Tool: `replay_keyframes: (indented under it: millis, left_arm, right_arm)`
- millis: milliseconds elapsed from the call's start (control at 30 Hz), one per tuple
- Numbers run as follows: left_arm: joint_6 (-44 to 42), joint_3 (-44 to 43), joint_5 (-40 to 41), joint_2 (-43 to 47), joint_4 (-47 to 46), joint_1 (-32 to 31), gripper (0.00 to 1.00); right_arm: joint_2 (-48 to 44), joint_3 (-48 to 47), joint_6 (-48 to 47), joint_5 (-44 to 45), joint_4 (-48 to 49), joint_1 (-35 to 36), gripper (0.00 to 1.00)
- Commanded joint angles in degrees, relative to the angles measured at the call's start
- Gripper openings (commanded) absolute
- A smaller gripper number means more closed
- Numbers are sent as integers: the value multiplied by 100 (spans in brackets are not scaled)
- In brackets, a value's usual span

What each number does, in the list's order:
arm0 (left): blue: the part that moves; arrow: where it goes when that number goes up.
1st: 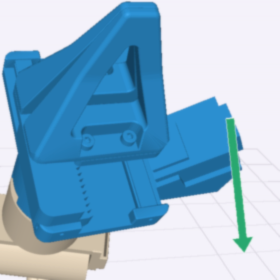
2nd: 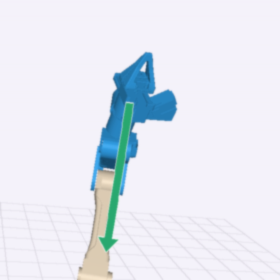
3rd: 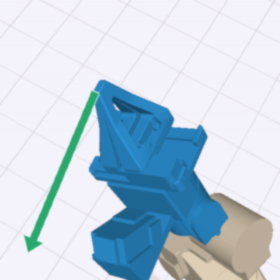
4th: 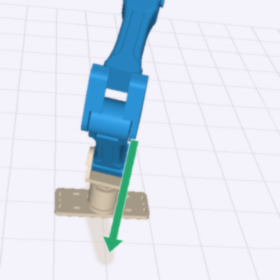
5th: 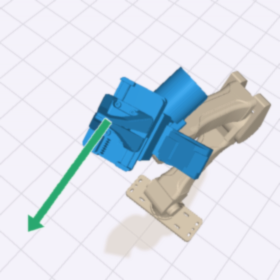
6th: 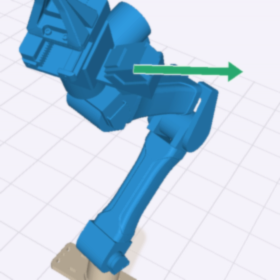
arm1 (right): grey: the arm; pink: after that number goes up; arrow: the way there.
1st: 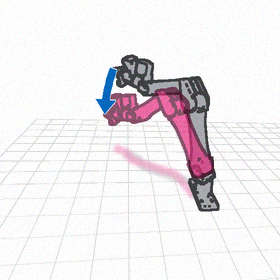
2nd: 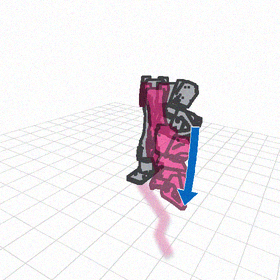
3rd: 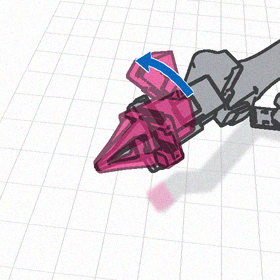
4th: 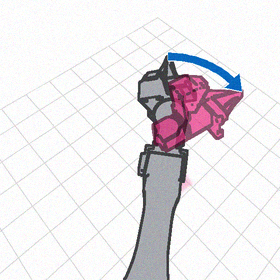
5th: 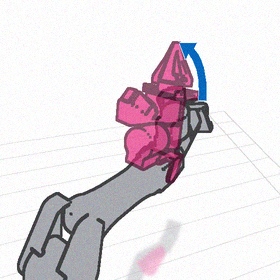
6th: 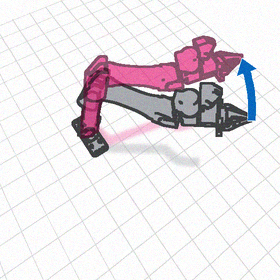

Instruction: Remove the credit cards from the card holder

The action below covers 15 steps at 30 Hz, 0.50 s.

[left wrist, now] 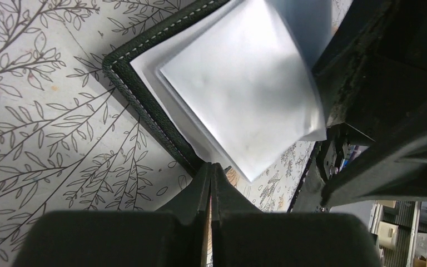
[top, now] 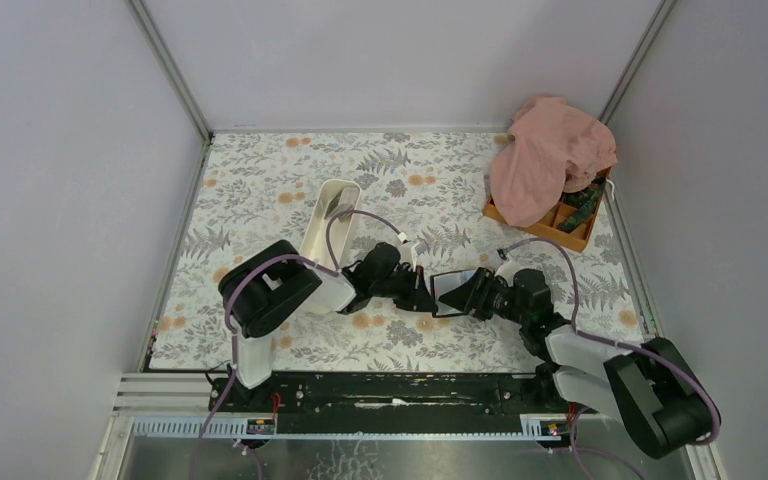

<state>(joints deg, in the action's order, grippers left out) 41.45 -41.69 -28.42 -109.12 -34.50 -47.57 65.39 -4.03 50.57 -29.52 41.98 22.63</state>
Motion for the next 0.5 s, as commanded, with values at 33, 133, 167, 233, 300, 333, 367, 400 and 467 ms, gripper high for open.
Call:
replay_keyframes:
  millis: [33,133,167,233,300,333,367,400,467]
  left_arm:
    - [-51,272,105,-454,309,51,0]
    - [-14,306,68,-483,240,83,0]
    - [-14,303,81,-484,248,83,0]
    - [-14,296,82,-467,259,101,0]
    - [-14,304,84,-446,268,121,0]
    - [-14,302,77,-439,268,140,0]
    - [-14,302,75,-438,266,144,0]
    - [-10,311,74,-437,268,164,0]
    - [9,339,46,-446,236,197,0]
  right_arm:
    - [-765,-122,-342,16,-784,-21,56]
    - [-830,-150,-471,33,-1008,-44,56]
    - [-801,-149,-495,34,-1016,-43,56]
    - [-729,-147,-510,25,-996,-48,56]
    - [-676,-142,-513,25,-973,-56,55]
    - [-661,-130,-527,25,-972,-55,55]
    - [-648,-127,-541,29,-989,-71,55]
    - [-656,-122,-554,40,-1016,-86,55]
    - [-685,-115,-582,35,-1082,-125,54]
